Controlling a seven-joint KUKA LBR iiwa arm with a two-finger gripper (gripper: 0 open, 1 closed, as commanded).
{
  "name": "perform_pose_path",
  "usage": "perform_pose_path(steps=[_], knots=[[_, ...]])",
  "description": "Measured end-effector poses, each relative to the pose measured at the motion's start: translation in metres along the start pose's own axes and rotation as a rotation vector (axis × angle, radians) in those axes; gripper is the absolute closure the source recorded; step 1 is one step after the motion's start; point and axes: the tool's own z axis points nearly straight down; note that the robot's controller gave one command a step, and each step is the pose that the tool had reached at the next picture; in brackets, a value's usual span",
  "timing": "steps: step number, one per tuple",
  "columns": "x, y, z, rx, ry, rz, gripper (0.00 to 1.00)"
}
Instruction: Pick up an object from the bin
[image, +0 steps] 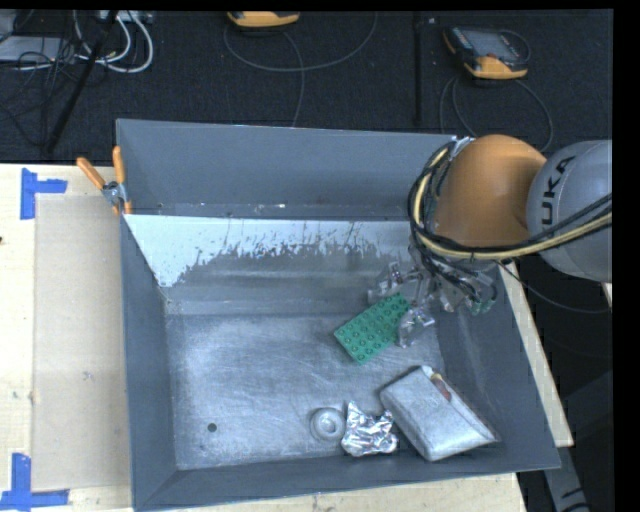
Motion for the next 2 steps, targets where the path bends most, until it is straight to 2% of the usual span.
perform_pose_path(steps=[2], knots=[[-0.003, -0.001, -0.072, -0.001, 0.001, 0.008, 1.00]])
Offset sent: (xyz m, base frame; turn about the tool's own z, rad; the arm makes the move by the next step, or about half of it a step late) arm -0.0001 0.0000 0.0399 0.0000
